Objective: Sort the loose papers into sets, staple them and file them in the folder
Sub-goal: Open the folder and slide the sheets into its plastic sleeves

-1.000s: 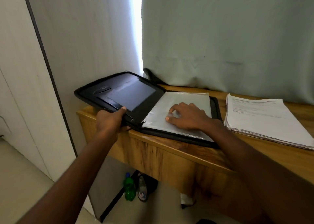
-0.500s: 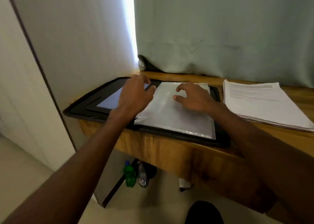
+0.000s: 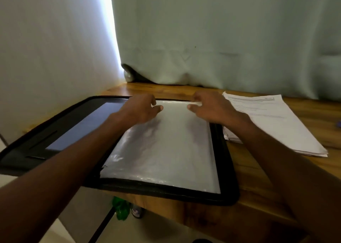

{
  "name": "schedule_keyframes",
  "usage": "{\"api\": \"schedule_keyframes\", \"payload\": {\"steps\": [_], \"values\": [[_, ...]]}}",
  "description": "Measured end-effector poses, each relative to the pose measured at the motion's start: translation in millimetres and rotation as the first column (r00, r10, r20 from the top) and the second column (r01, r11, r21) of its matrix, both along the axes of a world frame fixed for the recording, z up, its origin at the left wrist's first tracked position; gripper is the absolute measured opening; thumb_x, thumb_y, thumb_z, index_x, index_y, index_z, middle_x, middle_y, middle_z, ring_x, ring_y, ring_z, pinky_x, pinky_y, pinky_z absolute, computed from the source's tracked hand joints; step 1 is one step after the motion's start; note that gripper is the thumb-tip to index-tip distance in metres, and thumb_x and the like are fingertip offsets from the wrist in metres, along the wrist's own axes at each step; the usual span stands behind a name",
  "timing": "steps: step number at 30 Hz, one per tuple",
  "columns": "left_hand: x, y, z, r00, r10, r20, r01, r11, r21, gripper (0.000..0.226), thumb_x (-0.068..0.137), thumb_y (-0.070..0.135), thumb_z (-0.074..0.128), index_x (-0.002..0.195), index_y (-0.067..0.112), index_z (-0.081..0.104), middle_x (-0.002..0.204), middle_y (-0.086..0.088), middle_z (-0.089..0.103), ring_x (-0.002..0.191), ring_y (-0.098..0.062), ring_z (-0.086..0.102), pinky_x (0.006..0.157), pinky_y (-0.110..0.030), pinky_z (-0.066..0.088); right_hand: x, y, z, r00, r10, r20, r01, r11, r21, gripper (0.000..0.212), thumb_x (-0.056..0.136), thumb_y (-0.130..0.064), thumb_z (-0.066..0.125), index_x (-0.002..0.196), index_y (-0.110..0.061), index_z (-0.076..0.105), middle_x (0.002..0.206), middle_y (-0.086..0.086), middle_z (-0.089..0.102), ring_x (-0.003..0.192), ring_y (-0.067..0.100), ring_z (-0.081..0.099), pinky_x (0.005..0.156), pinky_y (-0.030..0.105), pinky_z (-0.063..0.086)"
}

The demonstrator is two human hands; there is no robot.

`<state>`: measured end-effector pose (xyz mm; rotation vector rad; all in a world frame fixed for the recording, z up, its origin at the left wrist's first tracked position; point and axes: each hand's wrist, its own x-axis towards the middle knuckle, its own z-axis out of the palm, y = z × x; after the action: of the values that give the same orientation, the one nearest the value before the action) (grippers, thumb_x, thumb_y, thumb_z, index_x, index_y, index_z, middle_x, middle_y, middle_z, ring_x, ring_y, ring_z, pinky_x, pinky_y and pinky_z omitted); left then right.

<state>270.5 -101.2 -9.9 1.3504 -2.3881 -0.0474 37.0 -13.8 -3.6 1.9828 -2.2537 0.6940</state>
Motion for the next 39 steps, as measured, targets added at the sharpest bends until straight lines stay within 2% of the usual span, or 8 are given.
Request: {"api": "schedule_keyframes", "payload": {"steps": [4,7,9,14,18,27,32,39], "values": [[-65.5,-3.4,2.1,0.984,-0.176,-0.018,0.177,0.984,0.028,0.047,0.097,0.052,0.064,0.126,0.015,0.067,0.128,-0.008,0.066,0.117,-0.028,0.060,0.096,-0.036,0.048,-68.1,27.4,20.6,0.904,-0.427,0.012,0.426,0.901,-0.086,0.030,0.084,-0.026,0.066,0.112,-0.016,0.068,0.117,0.014,0.068,0.107,0.038,0.065,0.080,0.035,0.047],[-134.2,11.1,6.3,0.964,-0.202,-0.173,0.210,0.977,0.026,0.041,0.096,0.052,0.063,0.076,0.017,0.067,0.080,-0.004,0.068,0.084,-0.031,0.066,0.060,-0.030,0.039,-123.9,57.8,21.6,0.788,-0.616,0.005,0.616,0.788,-0.003,0.034,0.087,-0.026,0.067,0.116,-0.008,0.064,0.123,0.019,0.066,0.114,0.041,0.062,0.092,0.042,0.052],[-178.0,25.0,8.1,0.946,-0.183,-0.268,0.214,0.972,0.095,0.058,0.093,0.064,0.060,0.059,0.018,0.051,0.066,-0.005,0.059,0.080,-0.031,0.067,0.055,-0.030,0.034,-150.0,74.5,14.8,0.726,-0.687,-0.029,0.688,0.726,0.021,0.040,0.090,-0.028,0.065,0.124,-0.008,0.063,0.132,0.021,0.061,0.122,0.041,0.057,0.101,0.047,0.051],[-240.6,46.2,-6.5,0.967,-0.197,-0.163,0.222,0.963,0.153,0.050,0.083,0.063,0.074,0.108,0.020,0.068,0.123,-0.008,0.070,0.108,-0.028,0.064,0.069,-0.029,0.039,-172.6,83.9,-8.9,0.727,-0.674,0.133,0.675,0.737,0.044,0.040,0.094,-0.028,0.063,0.131,-0.013,0.060,0.137,0.016,0.059,0.125,0.038,0.056,0.105,0.050,0.049],[-243.1,31.4,-17.6,0.934,-0.002,-0.356,0.081,0.975,0.207,0.036,0.076,0.040,0.087,0.080,0.018,0.059,0.104,-0.008,0.071,0.086,-0.022,0.060,0.055,-0.028,0.036,-179.8,78.6,-10.7,0.715,-0.675,0.182,0.682,0.731,0.034,0.041,0.093,-0.032,0.064,0.129,-0.014,0.061,0.137,0.015,0.059,0.124,0.037,0.057,0.103,0.047,0.050],[-238.6,21.8,-14.6,0.741,0.105,-0.663,0.172,0.925,0.339,0.032,0.083,0.022,0.085,0.066,0.008,0.062,0.070,-0.003,0.063,0.067,-0.017,0.059,0.068,-0.032,0.045,-185.2,70.7,-9.6,0.680,-0.695,0.234,0.720,0.693,-0.032,0.030,0.089,-0.027,0.067,0.114,-0.012,0.064,0.125,0.014,0.066,0.115,0.037,0.063,0.092,0.042,0.054],[-239.2,17.1,-11.4,0.704,0.151,-0.694,0.309,0.814,0.492,0.046,0.082,0.027,0.088,0.109,-0.006,0.070,0.107,-0.016,0.072,0.096,-0.031,0.071,0.080,-0.036,0.055,-186.1,68.5,-13.3,0.686,-0.683,0.249,0.714,0.699,-0.049,0.014,0.090,-0.023,0.068,0.097,-0.018,0.057,0.122,0.013,0.066,0.110,0.035,0.065,0.080,0.037,0.048],[-258.4,6.3,3.9,0.794,0.129,-0.593,0.228,0.842,0.489,0.047,0.081,0.024,0.088,0.110,-0.007,0.069,0.114,-0.019,0.071,0.106,-0.033,0.069,0.087,-0.038,0.053,-196.5,62.5,-23.8,0.655,-0.709,0.261,0.746,0.663,-0.068,0.021,0.091,-0.025,0.070,0.108,-0.012,0.068,0.113,0.010,0.070,0.101,0.030,0.068,0.073,0.033,0.046]]}}
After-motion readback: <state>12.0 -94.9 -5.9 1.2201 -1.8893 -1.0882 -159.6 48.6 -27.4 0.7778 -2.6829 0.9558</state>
